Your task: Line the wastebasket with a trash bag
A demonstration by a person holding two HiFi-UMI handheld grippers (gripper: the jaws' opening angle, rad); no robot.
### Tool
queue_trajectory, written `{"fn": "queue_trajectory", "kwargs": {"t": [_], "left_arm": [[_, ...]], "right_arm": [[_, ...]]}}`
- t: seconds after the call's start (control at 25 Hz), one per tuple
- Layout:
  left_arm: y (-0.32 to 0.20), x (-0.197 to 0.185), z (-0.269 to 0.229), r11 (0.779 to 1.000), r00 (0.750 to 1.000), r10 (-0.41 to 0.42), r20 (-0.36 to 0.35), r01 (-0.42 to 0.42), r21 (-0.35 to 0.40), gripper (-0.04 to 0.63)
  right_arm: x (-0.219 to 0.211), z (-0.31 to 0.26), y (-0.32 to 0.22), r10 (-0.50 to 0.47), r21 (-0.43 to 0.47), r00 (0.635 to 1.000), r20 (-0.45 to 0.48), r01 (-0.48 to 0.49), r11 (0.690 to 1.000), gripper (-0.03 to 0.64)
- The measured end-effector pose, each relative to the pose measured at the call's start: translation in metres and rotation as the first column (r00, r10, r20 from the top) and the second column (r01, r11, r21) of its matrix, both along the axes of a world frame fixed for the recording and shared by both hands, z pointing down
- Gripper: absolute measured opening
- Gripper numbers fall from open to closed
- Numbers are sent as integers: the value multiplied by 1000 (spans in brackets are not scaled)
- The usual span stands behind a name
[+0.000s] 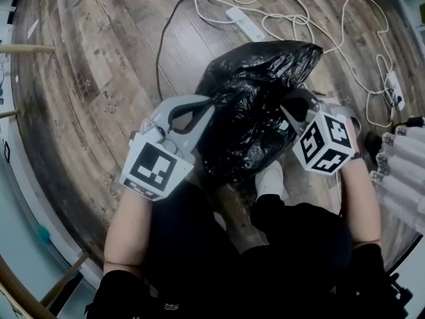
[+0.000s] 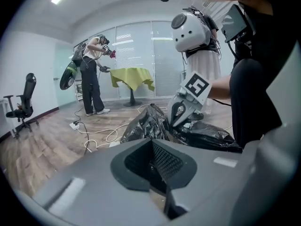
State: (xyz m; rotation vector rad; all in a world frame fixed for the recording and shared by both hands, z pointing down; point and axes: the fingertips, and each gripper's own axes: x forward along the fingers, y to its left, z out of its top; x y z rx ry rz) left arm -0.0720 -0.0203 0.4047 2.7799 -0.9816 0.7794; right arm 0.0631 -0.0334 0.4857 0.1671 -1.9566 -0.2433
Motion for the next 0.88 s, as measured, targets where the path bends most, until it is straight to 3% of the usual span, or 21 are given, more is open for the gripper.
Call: {"fn": "queue_trajectory", "kwargs": {"t": [0.16,0.36,0.4,0.48,0.56,0.68,0.88], "left_arm": [[-3,-9,10,999,1000,-26,-9,26,-21,8],[-12,-18,19,998,998,-59,5,59,-31,8],[-14,-19,20,997,998,-64,0,64,-34,8],[-17,-16,20,997,998,-68,-15,68,-37,8],[-19,-8,17,998,998,-63,-28,62,-30,8],[-20,3,11,999,998,-44,-36,43,-17,8],[-18,18,14,999,998,-38,-45,37,-19,8]], "right_arm": [[-2,-43,-2,34,22,972,231,-40,999,2],[21,-72,1,186,-119,852,489,-146,982,3],[28,-67,3,224,-159,839,496,-165,973,2],[38,-52,6,252,-213,853,457,-170,962,3],[35,-56,8,215,-208,871,442,-133,969,43],[8,-91,10,174,-206,869,464,-85,975,49],[-56,-73,20,23,-214,942,335,52,976,49]]}}
